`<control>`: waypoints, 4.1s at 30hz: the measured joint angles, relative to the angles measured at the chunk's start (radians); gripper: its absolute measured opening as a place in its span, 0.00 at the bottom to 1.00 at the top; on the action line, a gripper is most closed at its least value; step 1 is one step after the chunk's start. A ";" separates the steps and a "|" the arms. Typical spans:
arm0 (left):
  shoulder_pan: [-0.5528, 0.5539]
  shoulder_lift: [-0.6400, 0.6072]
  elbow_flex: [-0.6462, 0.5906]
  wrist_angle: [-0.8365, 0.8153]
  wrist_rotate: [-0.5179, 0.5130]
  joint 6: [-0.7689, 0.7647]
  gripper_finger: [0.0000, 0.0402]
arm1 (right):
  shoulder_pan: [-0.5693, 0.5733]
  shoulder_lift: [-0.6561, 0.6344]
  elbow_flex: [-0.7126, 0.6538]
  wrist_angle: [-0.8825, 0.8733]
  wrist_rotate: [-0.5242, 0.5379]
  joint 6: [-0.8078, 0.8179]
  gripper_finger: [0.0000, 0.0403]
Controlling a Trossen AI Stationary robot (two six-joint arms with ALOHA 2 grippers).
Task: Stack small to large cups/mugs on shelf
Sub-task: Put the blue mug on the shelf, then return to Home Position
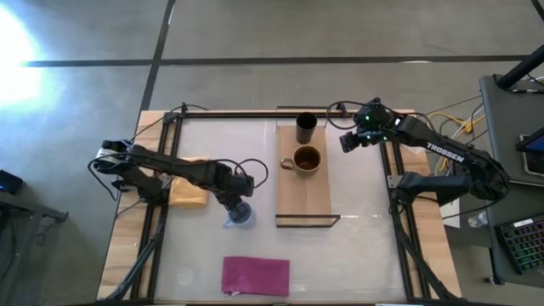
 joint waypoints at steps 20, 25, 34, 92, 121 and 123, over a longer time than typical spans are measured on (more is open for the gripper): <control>0.211 0.163 0.558 -0.217 -0.108 0.418 0.00 | 0.001 -0.134 -0.045 -0.117 -0.066 0.082 0.30; 0.220 0.310 0.725 -0.221 -0.044 0.523 0.00 | 0.001 -0.192 -0.097 -0.119 -0.084 0.147 0.20; 0.218 0.512 1.010 -0.257 0.026 0.587 0.00 | 0.051 -0.272 -0.189 -0.116 -0.119 0.248 0.10; 0.154 0.695 1.122 -0.177 0.066 0.474 0.02 | 0.661 0.044 -0.253 0.515 -0.170 0.617 0.09; 0.153 0.689 1.123 -0.129 0.018 0.481 0.23 | 0.674 0.054 -0.277 0.504 -0.158 0.612 0.09; 0.153 0.677 1.125 -0.126 0.018 0.480 0.23 | 0.674 0.042 -0.277 0.504 -0.158 0.598 0.09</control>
